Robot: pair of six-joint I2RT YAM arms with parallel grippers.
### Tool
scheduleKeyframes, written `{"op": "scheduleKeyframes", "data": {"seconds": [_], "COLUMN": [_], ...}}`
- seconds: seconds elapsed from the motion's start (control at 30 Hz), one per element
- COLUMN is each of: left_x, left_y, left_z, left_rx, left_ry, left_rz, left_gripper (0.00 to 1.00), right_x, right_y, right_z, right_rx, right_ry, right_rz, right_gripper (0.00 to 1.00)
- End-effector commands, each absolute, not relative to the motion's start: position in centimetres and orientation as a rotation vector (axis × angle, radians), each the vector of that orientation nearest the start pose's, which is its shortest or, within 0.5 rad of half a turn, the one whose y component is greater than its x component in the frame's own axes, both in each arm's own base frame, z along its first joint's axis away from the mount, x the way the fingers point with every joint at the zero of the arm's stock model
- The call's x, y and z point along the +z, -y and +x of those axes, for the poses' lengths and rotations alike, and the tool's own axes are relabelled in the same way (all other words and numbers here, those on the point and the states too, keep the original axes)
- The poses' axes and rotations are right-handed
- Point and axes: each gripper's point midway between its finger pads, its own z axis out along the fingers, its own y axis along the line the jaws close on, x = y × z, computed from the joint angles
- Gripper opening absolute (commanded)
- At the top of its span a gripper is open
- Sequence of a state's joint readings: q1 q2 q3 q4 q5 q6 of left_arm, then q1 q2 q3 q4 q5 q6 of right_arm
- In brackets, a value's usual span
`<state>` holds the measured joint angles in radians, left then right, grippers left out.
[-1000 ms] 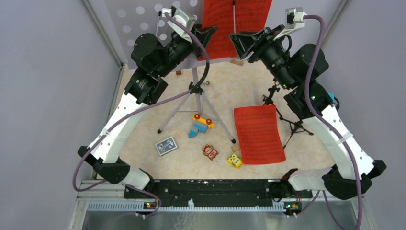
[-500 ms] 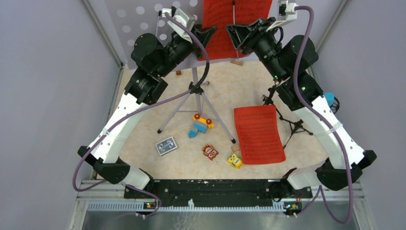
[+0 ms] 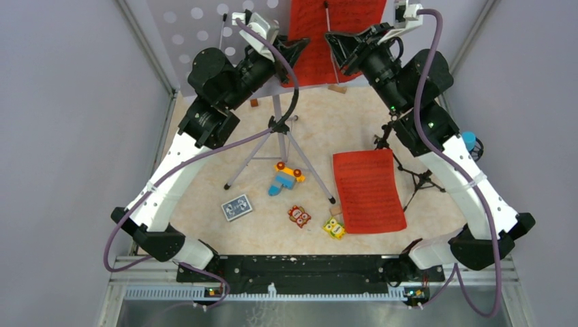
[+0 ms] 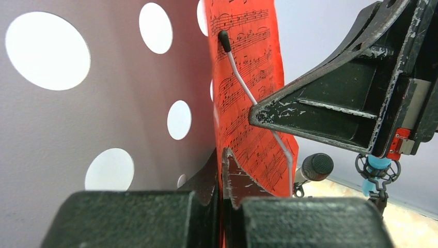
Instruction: Pack up the instrument practice props
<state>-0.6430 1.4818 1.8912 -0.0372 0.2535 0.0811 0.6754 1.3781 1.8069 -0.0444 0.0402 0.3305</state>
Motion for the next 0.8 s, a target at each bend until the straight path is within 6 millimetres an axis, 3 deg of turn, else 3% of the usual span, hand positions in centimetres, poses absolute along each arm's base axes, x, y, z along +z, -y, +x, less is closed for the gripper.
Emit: {"op": "scheduleKeyframes", "data": {"seconds": [0.0,0.3,0.37,0.53,0.77], "left_x": [57.1,58.2,59.3,60.1,60.4], "left_y": [28.6,26.7,25.9,23.7,20.1], "left_z": [34.2,33.8,33.5,32.9,29.9], "left_rx": [-0.586,-0.549,-0.541,-0.498,-0.436], "left_ry": [-1.088,-1.083,-1.050,-1.050,-1.036], "left_rz": [0.600,0.516,0.475,0.398,0.357], "left_gripper": [0.00,0.00,0.00,0.00,0.00], "right_x": [61.3,61.2,61.2,61.2,61.1], "right_y": [-25.5,-23.8,-23.8,-23.5,-23.4], "right_z": [30.7,29.7,29.6,29.6,29.6], "right_rx": [0.861,0.833,0.825,0.801,0.777], "right_ry": [-1.109,-1.032,-1.034,-1.031,-1.033], "right_rz": [-0.187,-0.158,-0.163,-0.168,-0.181], "right_gripper": [0.00,0.00,0.00,0.00,0.00]}}
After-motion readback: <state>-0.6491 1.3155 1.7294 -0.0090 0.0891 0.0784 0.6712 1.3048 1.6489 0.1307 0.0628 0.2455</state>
